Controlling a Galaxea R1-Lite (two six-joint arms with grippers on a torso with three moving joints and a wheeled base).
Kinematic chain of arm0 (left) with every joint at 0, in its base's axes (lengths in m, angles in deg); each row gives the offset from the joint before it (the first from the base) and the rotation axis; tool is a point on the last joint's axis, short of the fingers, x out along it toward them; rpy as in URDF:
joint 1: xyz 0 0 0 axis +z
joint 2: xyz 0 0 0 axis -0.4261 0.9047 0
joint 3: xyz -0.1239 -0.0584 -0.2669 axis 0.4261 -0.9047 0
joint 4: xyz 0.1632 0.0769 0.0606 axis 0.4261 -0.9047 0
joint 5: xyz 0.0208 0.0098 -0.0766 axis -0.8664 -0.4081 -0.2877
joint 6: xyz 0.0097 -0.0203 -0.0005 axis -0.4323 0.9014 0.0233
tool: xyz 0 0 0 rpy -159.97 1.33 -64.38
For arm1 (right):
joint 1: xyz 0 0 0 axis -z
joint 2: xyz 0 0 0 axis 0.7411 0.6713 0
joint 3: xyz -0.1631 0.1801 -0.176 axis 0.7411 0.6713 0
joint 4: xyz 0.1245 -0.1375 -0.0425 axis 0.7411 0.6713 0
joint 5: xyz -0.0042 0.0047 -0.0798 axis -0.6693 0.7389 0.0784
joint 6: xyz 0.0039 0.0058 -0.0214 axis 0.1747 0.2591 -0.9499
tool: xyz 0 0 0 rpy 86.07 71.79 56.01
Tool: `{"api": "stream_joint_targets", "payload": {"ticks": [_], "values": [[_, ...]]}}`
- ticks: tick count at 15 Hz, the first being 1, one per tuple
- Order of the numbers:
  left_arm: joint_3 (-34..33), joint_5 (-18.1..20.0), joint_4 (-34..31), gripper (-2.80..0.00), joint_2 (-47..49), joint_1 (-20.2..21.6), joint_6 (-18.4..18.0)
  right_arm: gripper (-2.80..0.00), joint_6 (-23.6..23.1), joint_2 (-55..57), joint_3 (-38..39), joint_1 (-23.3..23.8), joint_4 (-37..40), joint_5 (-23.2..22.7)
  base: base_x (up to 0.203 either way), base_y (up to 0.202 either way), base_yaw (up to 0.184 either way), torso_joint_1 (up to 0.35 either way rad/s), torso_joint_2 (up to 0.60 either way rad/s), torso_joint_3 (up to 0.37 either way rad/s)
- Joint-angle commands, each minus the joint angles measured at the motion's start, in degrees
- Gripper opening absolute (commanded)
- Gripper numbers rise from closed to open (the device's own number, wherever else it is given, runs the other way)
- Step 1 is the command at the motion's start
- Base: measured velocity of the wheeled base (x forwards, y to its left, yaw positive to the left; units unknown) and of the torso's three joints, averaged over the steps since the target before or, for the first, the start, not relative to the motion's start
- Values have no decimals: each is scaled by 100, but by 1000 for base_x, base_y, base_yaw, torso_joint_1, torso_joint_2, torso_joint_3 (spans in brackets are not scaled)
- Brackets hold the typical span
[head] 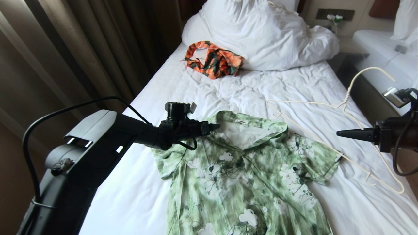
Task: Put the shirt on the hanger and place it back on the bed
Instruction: Lift the shirt and hanger
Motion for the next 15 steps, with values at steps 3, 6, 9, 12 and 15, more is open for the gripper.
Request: {"api": "stream_joint_targets", "payload": {"ticks": [3, 6, 9, 12, 15], "values": [[502, 0, -35, 0, 317, -126, 21, -280, -22, 44, -8, -2, -6, -39, 0, 0, 0, 0, 0, 0], [899, -26, -330, 0, 446, -194, 39, -280, -36, 109, -8, -2, -6, -39, 0, 0, 0, 0, 0, 0], [968, -40, -320, -280, 503, -199, 48, -280, -48, 140, -8, -12, -6, -39, 0, 0, 0, 0, 0, 0], [968, -142, -294, -280, 503, -176, 152, -280, -39, 184, 1, -63, -6, -39, 0, 0, 0, 0, 0, 0], [1014, -152, -298, -280, 338, -144, 424, -280, -31, 253, 1, -149, -106, -47, 0, 0, 0, 0, 0, 0]]}}
